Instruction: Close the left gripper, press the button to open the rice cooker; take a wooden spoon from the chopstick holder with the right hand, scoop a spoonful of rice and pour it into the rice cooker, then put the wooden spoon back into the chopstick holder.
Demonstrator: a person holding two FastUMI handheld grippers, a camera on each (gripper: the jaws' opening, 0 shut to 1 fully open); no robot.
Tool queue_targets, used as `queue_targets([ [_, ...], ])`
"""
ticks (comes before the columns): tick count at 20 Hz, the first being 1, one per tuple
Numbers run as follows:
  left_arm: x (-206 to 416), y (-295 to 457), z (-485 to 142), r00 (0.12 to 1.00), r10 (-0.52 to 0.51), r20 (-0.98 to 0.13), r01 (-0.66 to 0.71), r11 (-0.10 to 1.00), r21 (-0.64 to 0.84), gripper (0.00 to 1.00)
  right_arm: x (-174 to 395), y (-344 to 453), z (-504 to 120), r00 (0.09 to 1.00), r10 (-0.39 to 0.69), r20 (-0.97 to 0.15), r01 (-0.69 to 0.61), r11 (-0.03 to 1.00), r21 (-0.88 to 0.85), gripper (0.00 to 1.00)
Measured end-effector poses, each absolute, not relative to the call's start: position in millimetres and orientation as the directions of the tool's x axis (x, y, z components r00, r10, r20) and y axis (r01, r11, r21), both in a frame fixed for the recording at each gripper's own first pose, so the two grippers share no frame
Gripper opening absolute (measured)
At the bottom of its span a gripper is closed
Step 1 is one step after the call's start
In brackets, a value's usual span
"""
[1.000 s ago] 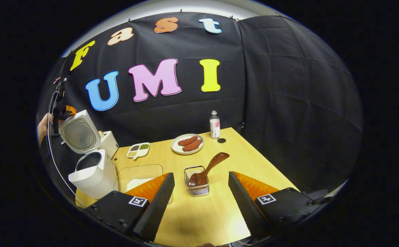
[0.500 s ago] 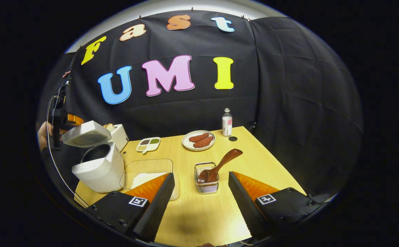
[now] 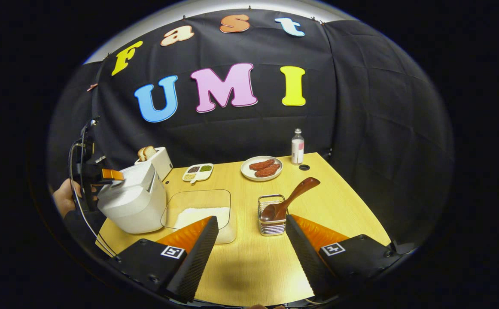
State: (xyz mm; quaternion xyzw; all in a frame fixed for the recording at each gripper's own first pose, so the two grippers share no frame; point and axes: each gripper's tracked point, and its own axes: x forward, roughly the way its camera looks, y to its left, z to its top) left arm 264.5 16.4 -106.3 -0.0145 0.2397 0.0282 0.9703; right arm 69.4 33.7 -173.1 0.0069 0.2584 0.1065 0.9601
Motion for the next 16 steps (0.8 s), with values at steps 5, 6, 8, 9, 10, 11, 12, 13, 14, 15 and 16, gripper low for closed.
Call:
queue_targets([
  [5, 261.5, 14.6, -112.4, 0.910, 0.061, -0.409, -0.025, 0.995, 0.093, 1.00, 58.2, 47.7, -173.9, 0.842, 0.240, -0.484, -0.246, 0.968, 0.052, 0.99],
  [6, 262.7, 14.4, -110.8, 0.911, 0.057, -0.408, -0.027, 0.996, 0.080, 1.00, 55.9, 50.2, -176.6, 0.838, 0.246, -0.488, -0.249, 0.967, 0.059, 0.99],
  [8, 260.9, 15.1, -109.5, 0.913, 0.051, -0.405, -0.015, 0.996, 0.091, 1.00, 53.9, 54.8, -178.2, 0.833, 0.252, -0.492, -0.250, 0.966, 0.072, 0.99],
  [9, 259.5, 12.8, -109.1, 0.913, 0.043, -0.407, -0.001, 0.995, 0.103, 1.00, 55.2, 57.2, -175.8, 0.835, 0.257, -0.487, -0.254, 0.964, 0.073, 0.99],
  [10, 257.8, 13.6, -102.5, 0.918, 0.058, -0.392, -0.010, 0.992, 0.123, 1.00, 57.6, 59.4, -171.6, 0.839, 0.261, -0.477, -0.262, 0.963, 0.066, 0.99],
  [11, 253.4, 15.2, -86.8, 0.930, 0.067, -0.361, -0.017, 0.990, 0.140, 0.97, 61.6, 59.3, -165.7, 0.846, 0.265, -0.462, -0.271, 0.961, 0.055, 0.99],
  [12, 249.0, 9.9, -68.8, 0.948, 0.056, -0.313, -0.008, 0.989, 0.150, 0.95, 66.5, 60.6, -157.3, 0.857, 0.265, -0.442, -0.276, 0.960, 0.040, 0.99],
  [13, 241.2, 1.6, -48.6, 0.962, 0.036, -0.271, 0.006, 0.988, 0.154, 0.95, 72.1, 61.7, -149.8, 0.868, 0.265, -0.419, -0.279, 0.960, 0.029, 0.99],
  [14, 231.5, -5.9, -28.7, 0.972, 0.018, -0.236, 0.019, 0.988, 0.150, 0.95, 76.7, 63.4, -140.9, 0.878, 0.266, -0.398, -0.280, 0.960, 0.025, 0.99],
  [15, 219.7, -12.1, -11.0, 0.980, -0.003, -0.200, 0.031, 0.990, 0.139, 0.95, 82.5, 67.2, -132.7, 0.886, 0.269, -0.377, -0.280, 0.960, 0.027, 0.99],
  [16, 209.1, -21.4, 6.6, 0.985, -0.028, -0.169, 0.050, 0.991, 0.125, 0.95, 86.4, 71.1, -122.3, 0.893, 0.273, -0.357, -0.280, 0.960, 0.034, 0.99],
])
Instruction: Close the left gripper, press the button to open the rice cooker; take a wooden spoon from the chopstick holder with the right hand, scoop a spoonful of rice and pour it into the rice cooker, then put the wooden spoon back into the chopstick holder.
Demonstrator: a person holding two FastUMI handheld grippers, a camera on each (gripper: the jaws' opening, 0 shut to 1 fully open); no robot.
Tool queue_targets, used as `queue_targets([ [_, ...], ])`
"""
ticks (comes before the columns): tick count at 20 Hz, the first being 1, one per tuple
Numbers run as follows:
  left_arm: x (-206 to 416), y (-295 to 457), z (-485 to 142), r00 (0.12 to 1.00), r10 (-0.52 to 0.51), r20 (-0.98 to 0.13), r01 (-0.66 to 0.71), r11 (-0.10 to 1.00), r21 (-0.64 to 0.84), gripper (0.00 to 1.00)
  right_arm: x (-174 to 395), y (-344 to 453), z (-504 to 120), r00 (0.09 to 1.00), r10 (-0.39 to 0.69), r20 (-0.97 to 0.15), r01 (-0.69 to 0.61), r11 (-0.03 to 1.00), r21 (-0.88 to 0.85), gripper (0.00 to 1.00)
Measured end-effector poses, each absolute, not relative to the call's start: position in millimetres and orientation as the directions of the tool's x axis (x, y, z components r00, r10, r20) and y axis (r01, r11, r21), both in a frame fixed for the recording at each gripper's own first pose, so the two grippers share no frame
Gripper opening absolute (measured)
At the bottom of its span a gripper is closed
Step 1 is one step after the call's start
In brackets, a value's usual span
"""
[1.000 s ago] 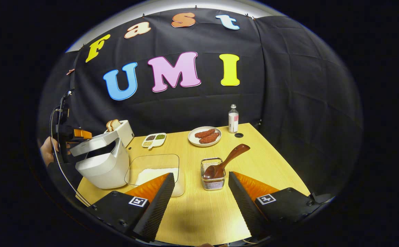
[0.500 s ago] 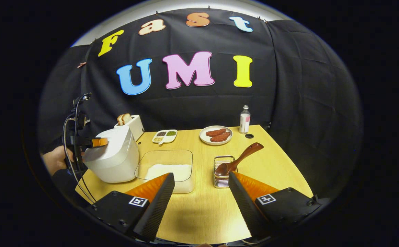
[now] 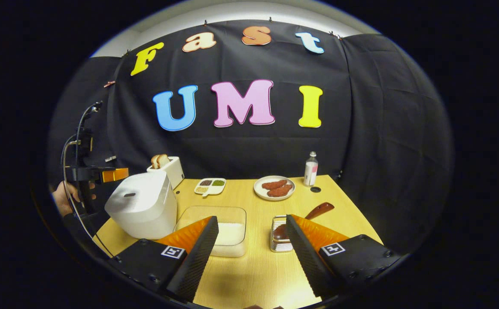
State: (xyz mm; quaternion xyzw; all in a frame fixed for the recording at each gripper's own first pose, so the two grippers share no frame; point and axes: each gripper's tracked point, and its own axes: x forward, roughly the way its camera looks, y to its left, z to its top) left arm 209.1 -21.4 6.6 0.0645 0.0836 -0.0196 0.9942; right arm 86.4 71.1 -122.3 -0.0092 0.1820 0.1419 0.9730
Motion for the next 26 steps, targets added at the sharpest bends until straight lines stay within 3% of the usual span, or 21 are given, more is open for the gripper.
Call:
queue_targets([
  [4, 158.1, -43.0, 61.5, 0.994, -0.098, -0.051, 0.103, 0.987, 0.126, 0.94, 95.5, 82.4, -57.9, 0.940, 0.273, -0.204, -0.272, 0.962, 0.035, 0.98],
  [8, 113.6, -65.0, 69.2, 0.987, -0.163, -0.013, 0.163, 0.983, 0.089, 0.95, 79.3, 79.0, -29.5, 0.963, 0.235, -0.130, -0.232, 0.972, 0.039, 0.98],
  [13, 80.1, -84.5, 36.1, 0.977, -0.212, -0.038, 0.210, 0.977, -0.031, 0.95, 45.5, 56.2, -45.9, 0.982, 0.126, -0.139, -0.123, 0.992, 0.029, 0.99],
  [17, 72.2, -81.0, 33.0, 0.977, -0.211, 0.001, 0.211, 0.977, 0.002, 0.94, 36.4, 42.5, -63.7, 0.983, 0.080, -0.168, -0.074, 0.996, 0.041, 0.99],
  [26, 66.7, -61.1, -6.7, 0.984, -0.175, -0.045, 0.175, 0.985, -0.014, 0.95, 54.4, 22.9, -57.8, 0.985, 0.019, -0.171, -0.014, 0.999, 0.035, 0.99],
])
